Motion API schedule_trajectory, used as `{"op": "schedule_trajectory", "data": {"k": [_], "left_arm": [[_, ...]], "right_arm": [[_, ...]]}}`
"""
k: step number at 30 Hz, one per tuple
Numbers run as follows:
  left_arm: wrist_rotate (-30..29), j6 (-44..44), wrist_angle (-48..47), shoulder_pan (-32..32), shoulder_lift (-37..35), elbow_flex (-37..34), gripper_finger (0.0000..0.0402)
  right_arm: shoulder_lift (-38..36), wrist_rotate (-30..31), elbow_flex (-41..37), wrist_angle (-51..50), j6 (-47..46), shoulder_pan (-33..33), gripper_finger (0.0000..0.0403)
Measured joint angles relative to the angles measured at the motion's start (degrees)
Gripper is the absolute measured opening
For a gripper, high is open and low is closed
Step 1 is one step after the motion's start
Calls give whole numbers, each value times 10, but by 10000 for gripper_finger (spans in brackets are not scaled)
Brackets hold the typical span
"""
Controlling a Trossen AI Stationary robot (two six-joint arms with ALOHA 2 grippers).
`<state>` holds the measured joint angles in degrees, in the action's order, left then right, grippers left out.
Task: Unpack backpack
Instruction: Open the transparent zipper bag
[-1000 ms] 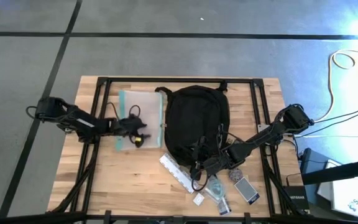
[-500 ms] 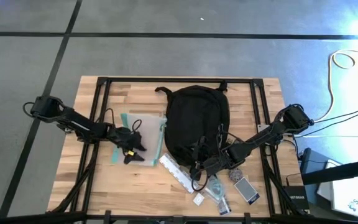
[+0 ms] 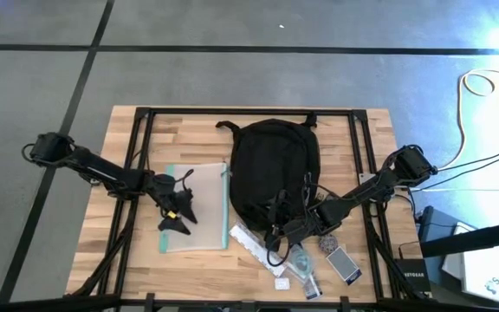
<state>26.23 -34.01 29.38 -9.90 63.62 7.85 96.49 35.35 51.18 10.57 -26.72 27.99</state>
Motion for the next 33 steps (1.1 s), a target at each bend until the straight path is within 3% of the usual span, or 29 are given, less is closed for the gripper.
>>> {"op": "schedule_trajectory", "data": {"k": [7,12,24,33], "left_arm": [[-164,127,-13,1,-8,16,289],[-230,182,-45,2,-7,16,291],[-215,221,-107,1,8,16,306],[-343,239,-105,1,59,16,306]], "right_arm": [[0,0,0,1,0,0,390],[0,0,0,2,0,0,390],[0,0,0,1,0,0,390],[0,0,0,1,0,0,390]]}}
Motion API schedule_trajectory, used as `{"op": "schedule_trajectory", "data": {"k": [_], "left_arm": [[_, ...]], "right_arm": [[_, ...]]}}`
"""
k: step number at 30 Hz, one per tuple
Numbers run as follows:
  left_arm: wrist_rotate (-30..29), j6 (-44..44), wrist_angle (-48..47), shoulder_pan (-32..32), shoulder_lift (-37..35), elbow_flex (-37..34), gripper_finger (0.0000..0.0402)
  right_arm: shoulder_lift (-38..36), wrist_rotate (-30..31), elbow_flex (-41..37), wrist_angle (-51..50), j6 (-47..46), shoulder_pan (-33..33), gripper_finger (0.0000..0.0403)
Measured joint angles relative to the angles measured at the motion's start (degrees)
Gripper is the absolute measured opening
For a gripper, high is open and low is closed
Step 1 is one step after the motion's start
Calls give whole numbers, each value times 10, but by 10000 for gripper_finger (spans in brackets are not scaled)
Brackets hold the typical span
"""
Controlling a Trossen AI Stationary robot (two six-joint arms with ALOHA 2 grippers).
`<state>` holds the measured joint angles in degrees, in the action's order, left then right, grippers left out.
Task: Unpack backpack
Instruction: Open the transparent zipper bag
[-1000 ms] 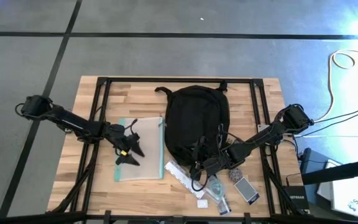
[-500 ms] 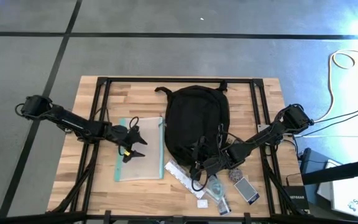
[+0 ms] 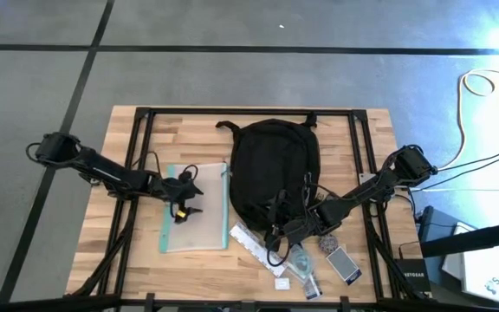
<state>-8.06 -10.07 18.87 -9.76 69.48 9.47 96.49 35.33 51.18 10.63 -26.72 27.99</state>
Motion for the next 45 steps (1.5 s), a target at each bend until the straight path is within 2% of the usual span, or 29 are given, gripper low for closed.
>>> {"op": "schedule_trajectory", "data": {"k": [7,14,20,25,30,40,45], "left_arm": [[-20,4,7,-1,15,0,312],[-19,-1,21,-1,15,0,356],[24,-3,43,-1,15,0,397],[4,-15,17,-1,15,0,398],[-43,-15,6,-1,15,1,398],[-50,-26,-9,-1,40,3,397],[-50,-33,-5,-1,52,3,368]], "right_arm": [[0,0,0,0,0,0,390],[0,0,0,0,0,0,390],[0,0,0,0,0,0,390],[0,0,0,0,0,0,390],[0,0,0,-1,0,0,390],[0,0,0,-1,0,0,390],[0,0,0,-1,0,0,390]]}}
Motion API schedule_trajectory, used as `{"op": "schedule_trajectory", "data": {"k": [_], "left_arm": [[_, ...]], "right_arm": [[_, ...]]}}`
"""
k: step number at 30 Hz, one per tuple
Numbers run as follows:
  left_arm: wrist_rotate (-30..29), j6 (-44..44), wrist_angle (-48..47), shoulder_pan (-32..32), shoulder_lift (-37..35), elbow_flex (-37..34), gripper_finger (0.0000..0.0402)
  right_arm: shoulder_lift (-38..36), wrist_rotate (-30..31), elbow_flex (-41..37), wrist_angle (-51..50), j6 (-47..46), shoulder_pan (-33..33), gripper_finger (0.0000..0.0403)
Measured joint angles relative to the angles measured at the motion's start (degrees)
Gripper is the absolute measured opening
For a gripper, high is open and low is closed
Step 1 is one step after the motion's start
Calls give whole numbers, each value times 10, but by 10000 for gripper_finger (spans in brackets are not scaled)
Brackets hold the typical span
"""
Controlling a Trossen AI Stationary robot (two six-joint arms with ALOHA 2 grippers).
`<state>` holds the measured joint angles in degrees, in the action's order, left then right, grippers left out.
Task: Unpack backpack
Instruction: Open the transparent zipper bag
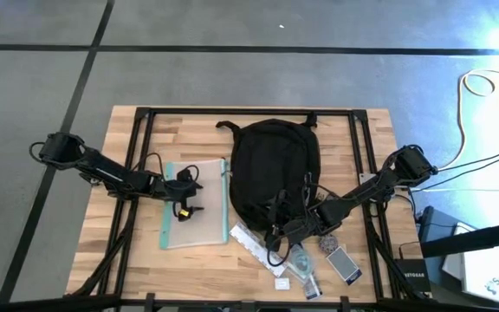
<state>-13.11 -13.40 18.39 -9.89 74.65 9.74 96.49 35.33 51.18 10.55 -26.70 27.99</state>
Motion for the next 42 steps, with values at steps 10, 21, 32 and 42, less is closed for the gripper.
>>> {"op": "schedule_trajectory", "data": {"k": [10,21,32,42], "left_arm": [[-1,1,34,2,1,-2,251],[0,0,35,1,1,-2,97],[0,-10,42,1,1,-2,4],[-2,3,41,1,2,40,0]], "right_arm": [[0,0,0,0,0,0,390],[0,0,0,0,0,0,390],[0,0,0,0,0,0,390],[0,0,0,0,0,0,390]]}}
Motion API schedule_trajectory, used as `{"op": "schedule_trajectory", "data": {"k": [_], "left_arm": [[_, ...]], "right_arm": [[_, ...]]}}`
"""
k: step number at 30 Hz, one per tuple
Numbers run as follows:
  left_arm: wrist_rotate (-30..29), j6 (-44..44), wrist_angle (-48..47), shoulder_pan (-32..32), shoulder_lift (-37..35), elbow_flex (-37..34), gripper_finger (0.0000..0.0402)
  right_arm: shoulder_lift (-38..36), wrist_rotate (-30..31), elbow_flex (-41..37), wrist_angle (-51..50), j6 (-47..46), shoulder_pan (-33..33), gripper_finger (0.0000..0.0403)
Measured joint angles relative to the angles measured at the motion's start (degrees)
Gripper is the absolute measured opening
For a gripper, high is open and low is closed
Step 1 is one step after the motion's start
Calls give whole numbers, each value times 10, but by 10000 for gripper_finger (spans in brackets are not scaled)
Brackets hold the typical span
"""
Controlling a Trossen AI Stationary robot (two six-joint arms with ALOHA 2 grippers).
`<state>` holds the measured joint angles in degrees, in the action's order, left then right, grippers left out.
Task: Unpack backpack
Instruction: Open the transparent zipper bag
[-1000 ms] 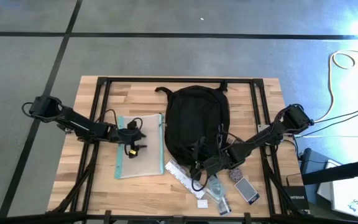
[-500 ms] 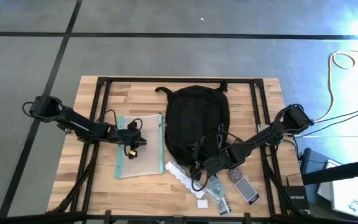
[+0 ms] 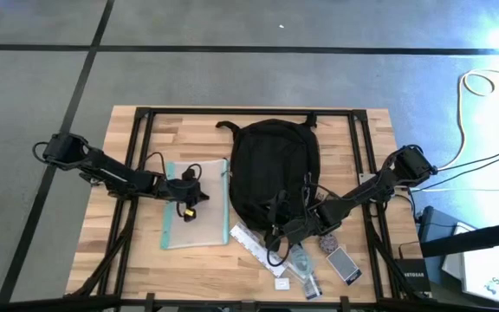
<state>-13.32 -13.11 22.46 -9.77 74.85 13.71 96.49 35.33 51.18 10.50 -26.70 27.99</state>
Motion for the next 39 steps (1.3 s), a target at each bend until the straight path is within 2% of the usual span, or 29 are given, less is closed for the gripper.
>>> {"op": "schedule_trajectory", "data": {"k": [4,7,10,12,15,19,23,26,29,32,39], "left_arm": [[8,10,1,0,0,17,0],[34,14,2,0,0,30,1],[44,55,3,0,0,47,20],[44,96,4,0,3,58,49],[59,161,6,0,18,76,112],[77,262,6,1,76,116,205],[62,273,-39,10,140,184,269],[97,280,-161,22,177,249,282],[157,300,-266,30,206,302,283],[193,319,-300,29,213,323,281],[196,383,-302,29,196,332,280]], "right_arm": [[0,0,0,0,0,0,390],[0,0,0,0,0,0,390],[0,0,0,0,0,0,390],[0,0,0,0,0,0,390],[0,0,0,0,0,0,390],[0,1,0,0,0,0,390],[0,1,0,0,0,0,390],[0,1,0,0,0,0,390],[0,1,0,-2,0,0,390],[0,1,0,-4,0,0,390],[2,1,0,-5,0,0,390]]}}
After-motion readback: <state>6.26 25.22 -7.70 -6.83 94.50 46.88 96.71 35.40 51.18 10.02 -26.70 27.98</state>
